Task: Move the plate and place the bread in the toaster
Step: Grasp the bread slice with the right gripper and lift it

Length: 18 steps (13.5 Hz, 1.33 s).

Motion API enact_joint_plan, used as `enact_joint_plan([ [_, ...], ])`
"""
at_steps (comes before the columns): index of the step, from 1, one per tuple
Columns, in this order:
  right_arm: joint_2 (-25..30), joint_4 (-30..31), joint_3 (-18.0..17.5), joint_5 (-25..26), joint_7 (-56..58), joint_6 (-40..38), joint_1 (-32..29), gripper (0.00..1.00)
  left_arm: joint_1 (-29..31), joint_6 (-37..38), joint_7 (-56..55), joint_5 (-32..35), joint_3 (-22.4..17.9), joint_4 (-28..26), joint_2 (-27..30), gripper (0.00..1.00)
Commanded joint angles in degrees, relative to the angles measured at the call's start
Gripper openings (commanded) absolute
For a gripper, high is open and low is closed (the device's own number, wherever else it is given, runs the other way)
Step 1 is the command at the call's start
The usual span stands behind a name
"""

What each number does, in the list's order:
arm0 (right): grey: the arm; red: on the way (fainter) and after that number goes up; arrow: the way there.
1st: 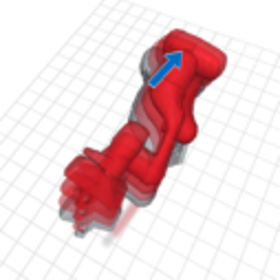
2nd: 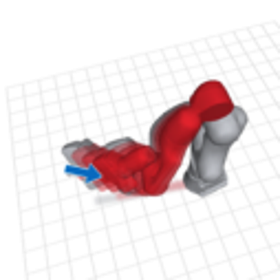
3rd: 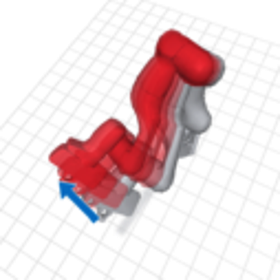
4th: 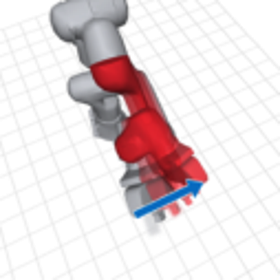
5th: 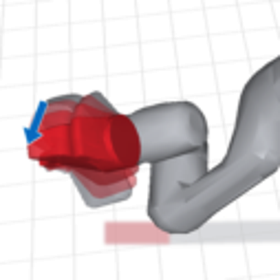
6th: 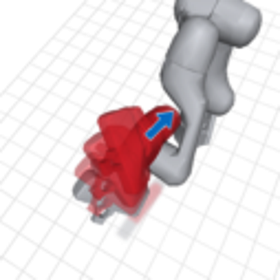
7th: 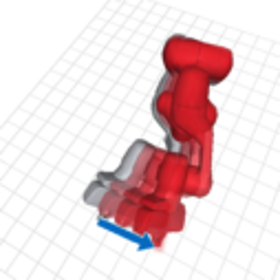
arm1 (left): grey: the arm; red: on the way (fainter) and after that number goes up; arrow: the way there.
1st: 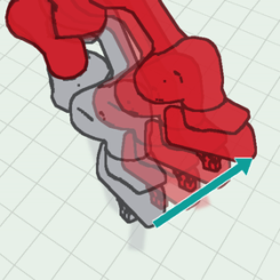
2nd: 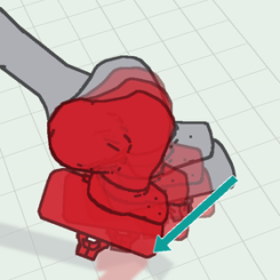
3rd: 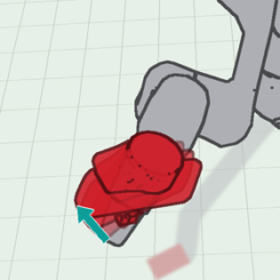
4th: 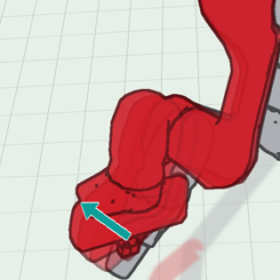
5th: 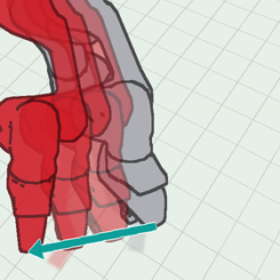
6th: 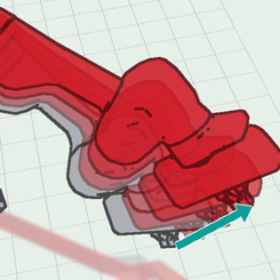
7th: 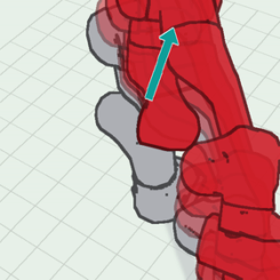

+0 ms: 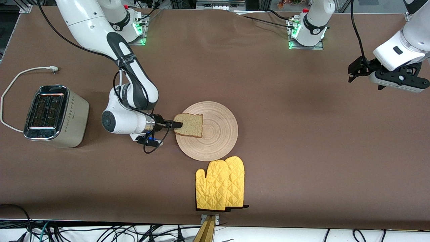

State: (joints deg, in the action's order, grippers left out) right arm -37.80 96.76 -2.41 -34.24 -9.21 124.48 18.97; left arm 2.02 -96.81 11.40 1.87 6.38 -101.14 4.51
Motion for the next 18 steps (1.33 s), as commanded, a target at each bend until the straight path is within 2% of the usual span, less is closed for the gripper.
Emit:
enact_joint_plan([
  [1,0.44,0.54,0.13,-1.18,-0.72,-0.11,0.36,0.57,-0.88,1.45,0.29,-0.90,-0.67,5.59,-3.80,1.00],
  [2,0.44,0.54,0.13,-1.18,-0.64,-0.55,0.36,0.33,-0.88,1.45,0.29,-0.99,-0.58,5.69,-3.90,1.00],
  [6,0.53,0.27,0.13,-1.10,-0.55,-1.43,0.36,0.01,-0.79,1.54,0.29,-1.25,-0.67,5.69,-3.90,1.00],
  [13,1.14,-0.95,0.30,-0.31,0.07,-2.57,0.36,0.00,-0.79,1.54,0.29,-2.66,-0.67,5.69,-3.90,1.00],
  [16,2.28,-4.99,1.52,0.74,0.07,-10.98,-0.43,0.00,-0.79,1.54,0.29,-2.66,-0.58,5.69,-3.81,1.00],
  [18,3.69,-7.28,3.81,2.15,0.06,-16.34,-0.43,0.00,-0.79,1.54,0.29,-2.66,-0.67,5.69,-3.90,1.00],
])
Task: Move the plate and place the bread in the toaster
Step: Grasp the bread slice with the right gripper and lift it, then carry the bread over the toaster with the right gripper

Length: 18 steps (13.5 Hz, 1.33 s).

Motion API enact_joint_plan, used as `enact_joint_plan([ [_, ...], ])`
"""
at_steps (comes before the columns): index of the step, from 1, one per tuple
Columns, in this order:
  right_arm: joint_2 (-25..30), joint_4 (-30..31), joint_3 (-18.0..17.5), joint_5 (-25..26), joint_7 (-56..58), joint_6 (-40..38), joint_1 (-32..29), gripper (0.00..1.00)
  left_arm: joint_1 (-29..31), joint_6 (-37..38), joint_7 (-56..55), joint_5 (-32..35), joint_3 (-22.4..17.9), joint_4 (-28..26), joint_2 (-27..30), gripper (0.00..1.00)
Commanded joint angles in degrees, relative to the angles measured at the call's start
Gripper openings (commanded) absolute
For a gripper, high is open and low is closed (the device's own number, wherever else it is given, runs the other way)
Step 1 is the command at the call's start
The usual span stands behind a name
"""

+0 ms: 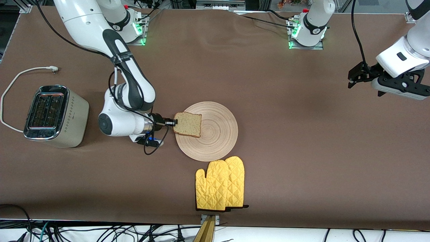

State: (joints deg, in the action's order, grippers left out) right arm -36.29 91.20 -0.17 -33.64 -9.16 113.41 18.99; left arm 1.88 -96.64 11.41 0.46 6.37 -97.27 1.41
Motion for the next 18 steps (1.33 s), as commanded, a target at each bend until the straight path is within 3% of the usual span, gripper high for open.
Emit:
enact_joint_plan([
  [1,2.80,-3.12,2.88,2.87,-0.07,-8.44,-0.45,0.00,-0.65,1.37,0.28,-1.25,-0.57,1.82,-0.71,1.00],
  [3,3.86,-7.50,6.39,6.46,0.02,-17.03,-0.45,0.00,-0.65,1.37,0.28,-1.25,-0.66,1.82,-0.71,1.00],
  [5,4.56,-13.22,11.74,10.42,0.28,-28.63,-0.45,0.00,-0.65,1.37,0.28,-1.25,-0.57,1.82,-0.80,1.00],
  [8,4.65,-19.03,19.22,14.47,2.11,-39.56,-0.45,0.00,-0.65,1.37,0.28,-1.25,-0.66,1.82,-0.71,1.00],
  [11,6.57,-19.40,24.94,19.47,9.49,-42.22,-0.36,0.00,-0.65,1.37,0.28,-1.25,-0.57,1.82,-0.71,1.00],
  [14,8.16,-19.40,29.16,29.04,16.51,-42.48,-0.45,0.00,-0.65,1.37,0.28,-1.25,-0.57,1.82,-0.71,1.00],
  [18,8.17,-19.40,36.90,32.66,25.92,-43.10,-0.45,0.00,-0.65,1.37,0.28,-1.25,-0.57,1.82,-0.71,1.00],
])
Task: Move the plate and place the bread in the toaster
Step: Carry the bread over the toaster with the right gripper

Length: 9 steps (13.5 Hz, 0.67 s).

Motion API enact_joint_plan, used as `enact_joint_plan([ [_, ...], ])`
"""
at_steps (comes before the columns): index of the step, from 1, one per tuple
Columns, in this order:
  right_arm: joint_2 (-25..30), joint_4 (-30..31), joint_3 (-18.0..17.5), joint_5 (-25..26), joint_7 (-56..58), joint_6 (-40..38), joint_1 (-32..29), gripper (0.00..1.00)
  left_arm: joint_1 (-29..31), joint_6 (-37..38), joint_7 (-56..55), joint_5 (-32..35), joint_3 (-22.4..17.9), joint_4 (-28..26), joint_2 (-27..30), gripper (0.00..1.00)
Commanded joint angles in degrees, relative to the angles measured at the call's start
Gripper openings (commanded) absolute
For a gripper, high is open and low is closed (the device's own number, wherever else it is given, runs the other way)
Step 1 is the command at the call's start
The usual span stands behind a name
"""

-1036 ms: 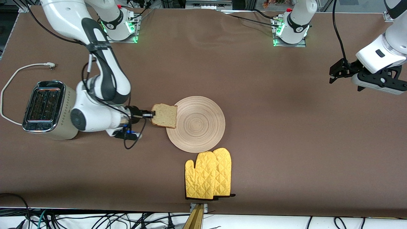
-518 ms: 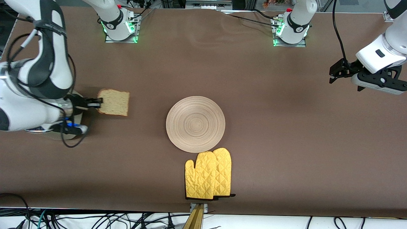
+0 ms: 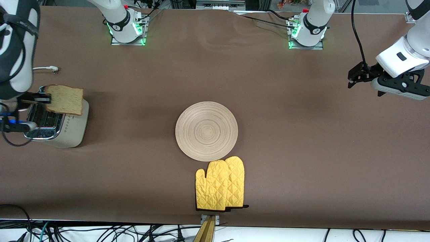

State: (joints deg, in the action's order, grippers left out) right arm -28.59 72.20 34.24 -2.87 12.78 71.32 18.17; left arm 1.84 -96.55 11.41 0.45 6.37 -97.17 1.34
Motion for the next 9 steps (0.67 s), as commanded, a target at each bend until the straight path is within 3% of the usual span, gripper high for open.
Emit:
enact_joint_plan([
  [1,0.38,-0.40,3.46,4.08,5.40,-0.57,0.37,0.00,-0.61,1.28,0.28,-1.25,-0.57,1.72,-0.73,1.00],
  [4,-0.06,-0.40,3.91,7.87,7.43,2.58,-0.85,0.00,-0.69,1.28,0.19,-1.25,-0.31,1.72,-0.64,1.00],
  [9,-2.42,-0.31,3.82,8.14,7.26,7.07,-1.47,0.00,-0.69,1.28,0.19,-1.25,-0.22,1.81,-0.64,1.00],
])
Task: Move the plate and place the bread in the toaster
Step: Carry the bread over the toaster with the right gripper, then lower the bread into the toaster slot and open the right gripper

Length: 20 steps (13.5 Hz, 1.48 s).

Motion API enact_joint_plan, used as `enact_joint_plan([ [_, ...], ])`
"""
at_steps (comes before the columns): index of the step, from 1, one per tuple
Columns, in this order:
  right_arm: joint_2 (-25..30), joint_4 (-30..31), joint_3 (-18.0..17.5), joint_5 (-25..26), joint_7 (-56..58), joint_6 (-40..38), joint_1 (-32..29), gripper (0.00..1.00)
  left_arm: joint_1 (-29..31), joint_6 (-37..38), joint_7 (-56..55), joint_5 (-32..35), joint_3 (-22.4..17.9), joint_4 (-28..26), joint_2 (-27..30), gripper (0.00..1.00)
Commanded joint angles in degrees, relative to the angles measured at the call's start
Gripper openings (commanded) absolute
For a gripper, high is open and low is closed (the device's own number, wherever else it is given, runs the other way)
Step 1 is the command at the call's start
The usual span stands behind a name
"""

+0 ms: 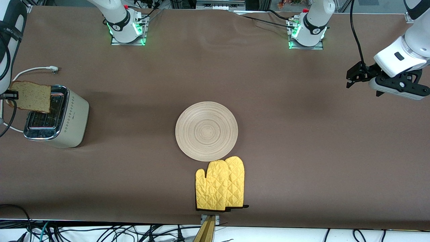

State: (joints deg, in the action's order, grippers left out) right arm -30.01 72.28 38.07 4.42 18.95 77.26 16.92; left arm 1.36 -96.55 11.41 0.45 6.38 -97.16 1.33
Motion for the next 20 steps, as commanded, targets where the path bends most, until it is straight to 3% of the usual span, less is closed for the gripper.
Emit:
enact_joint_plan([
  [1,-1.71,-0.39,-0.02,0.76,0.82,1.83,-0.22,0.00,-0.22,1.28,0.28,-1.24,-0.22,1.80,-0.63,1.00],
  [9,-4.27,-0.12,-0.28,0.06,0.03,7.73,-0.22,0.00,-0.05,1.36,-0.51,-0.55,-0.66,1.71,-0.63,1.00],
  [20,-9.10,0.67,-0.54,-8.02,-1.82,10.63,-0.13,0.00,2.06,1.28,0.28,-0.54,-0.84,1.71,-0.72,1.00],
])
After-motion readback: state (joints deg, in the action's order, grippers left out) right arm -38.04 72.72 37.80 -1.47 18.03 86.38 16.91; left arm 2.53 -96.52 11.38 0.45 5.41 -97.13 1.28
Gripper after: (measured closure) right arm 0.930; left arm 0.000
